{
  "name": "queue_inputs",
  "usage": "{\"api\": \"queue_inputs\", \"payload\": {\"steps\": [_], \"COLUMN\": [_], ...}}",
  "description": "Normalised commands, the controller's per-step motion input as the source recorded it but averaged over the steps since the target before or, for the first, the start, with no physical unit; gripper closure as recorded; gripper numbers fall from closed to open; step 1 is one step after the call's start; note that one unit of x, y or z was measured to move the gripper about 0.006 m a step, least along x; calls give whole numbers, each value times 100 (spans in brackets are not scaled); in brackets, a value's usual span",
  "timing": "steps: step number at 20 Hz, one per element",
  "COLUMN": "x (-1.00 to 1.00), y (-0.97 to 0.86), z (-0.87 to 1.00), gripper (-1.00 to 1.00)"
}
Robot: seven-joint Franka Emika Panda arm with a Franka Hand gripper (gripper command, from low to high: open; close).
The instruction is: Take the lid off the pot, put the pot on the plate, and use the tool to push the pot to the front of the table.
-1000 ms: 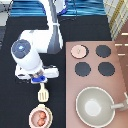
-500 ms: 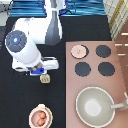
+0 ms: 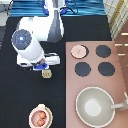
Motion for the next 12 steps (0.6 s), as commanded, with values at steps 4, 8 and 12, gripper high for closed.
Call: {"api": "queue_inputs", "payload": {"steps": [4,8,12], "x": [-100,-100,-94], "y": [20,41,40], "z": [-45,34,65], "gripper": [-100,-100,-100]}}
